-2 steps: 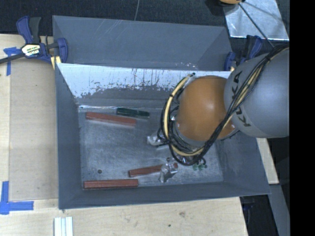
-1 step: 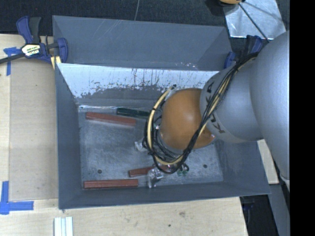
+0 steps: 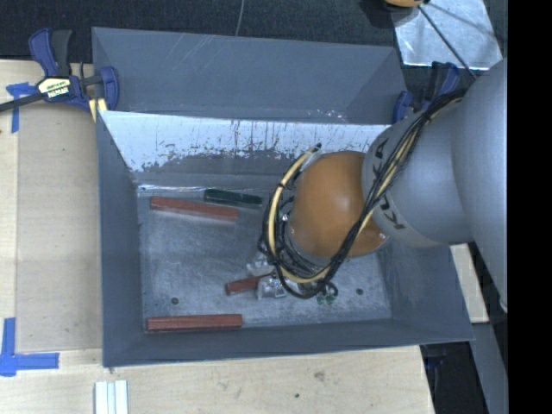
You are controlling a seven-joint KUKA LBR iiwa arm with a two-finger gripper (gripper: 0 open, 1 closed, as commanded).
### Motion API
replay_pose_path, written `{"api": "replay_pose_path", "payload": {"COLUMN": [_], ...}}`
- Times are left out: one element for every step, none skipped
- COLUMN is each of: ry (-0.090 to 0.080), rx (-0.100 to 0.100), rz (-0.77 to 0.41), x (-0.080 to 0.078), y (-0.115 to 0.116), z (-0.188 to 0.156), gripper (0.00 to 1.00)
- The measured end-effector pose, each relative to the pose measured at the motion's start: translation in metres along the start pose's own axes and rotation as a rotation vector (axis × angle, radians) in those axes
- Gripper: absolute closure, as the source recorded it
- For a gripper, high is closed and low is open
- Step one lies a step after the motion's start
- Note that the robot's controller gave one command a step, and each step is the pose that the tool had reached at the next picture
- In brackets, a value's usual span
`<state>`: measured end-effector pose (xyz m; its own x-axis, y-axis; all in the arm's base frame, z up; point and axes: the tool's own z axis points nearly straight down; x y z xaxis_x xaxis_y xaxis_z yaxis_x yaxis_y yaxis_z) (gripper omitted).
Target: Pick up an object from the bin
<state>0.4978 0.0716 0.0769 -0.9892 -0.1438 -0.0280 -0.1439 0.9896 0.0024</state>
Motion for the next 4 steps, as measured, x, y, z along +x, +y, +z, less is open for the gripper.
{"api": "replay_pose_path", "payload": {"ry": [0.0, 0.002, 0.016, 0.03], "rx": [0.0, 0.0, 0.001, 0.002], "rz": [0.0, 0.0, 0.0, 0.0], "x": [0.0, 0.0, 0.001, 0.004], "y": [0.0, 0.0, 0.0, 0.0], "z": [0.0, -0.001, -0.004, -0.011], "gripper": [1.0, 1.0, 1.0, 1.0]}}
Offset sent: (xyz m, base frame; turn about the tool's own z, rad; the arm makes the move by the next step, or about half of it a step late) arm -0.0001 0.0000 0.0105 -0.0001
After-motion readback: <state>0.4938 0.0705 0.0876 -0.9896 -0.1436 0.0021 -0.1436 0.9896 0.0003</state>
